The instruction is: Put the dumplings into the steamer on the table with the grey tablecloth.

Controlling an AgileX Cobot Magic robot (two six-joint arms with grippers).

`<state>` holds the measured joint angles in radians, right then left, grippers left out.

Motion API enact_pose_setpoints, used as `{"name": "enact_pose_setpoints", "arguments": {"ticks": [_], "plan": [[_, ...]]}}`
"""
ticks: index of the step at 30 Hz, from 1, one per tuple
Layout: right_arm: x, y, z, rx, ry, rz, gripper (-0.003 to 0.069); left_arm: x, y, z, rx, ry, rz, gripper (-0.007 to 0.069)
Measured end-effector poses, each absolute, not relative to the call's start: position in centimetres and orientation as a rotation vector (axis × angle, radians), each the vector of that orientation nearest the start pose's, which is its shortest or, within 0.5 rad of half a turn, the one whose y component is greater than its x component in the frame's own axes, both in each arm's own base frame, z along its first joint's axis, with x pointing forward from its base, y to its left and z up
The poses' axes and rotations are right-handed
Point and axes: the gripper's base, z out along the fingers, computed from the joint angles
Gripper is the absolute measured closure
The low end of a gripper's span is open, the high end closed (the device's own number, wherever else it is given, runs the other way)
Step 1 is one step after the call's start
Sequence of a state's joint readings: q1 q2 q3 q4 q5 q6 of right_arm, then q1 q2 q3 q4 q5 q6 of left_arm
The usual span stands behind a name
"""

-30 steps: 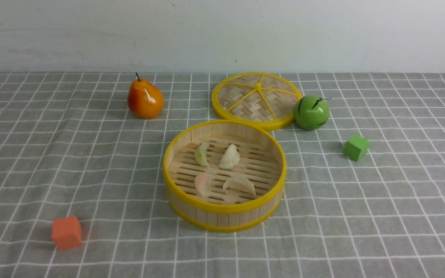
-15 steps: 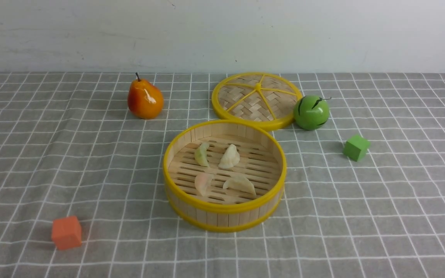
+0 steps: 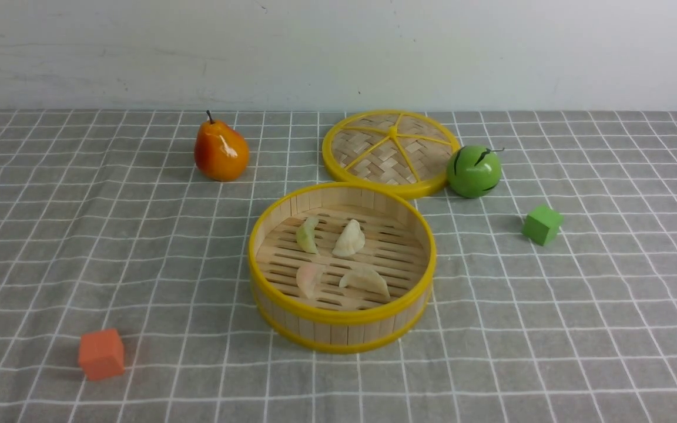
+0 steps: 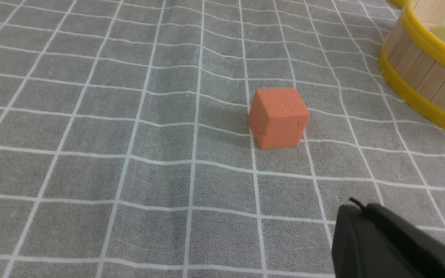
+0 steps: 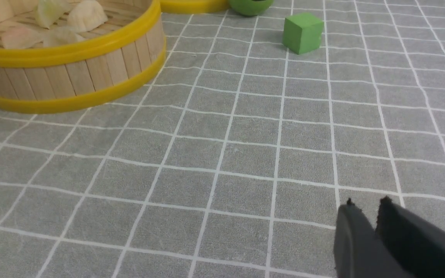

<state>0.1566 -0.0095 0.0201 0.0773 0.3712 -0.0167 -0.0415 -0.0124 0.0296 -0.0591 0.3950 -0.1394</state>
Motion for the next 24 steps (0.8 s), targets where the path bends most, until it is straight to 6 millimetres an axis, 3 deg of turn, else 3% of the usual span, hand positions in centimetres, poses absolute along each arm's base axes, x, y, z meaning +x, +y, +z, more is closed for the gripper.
{"name": "enact_pose_setpoints", "arguments": {"ticks": [24], "plan": [[5.16,1.07,17.36,-0.114,1.864,0.173,0.0531,5.18,-0.42,16.82,-0.129,1.896,-0.181,0.0638]]}}
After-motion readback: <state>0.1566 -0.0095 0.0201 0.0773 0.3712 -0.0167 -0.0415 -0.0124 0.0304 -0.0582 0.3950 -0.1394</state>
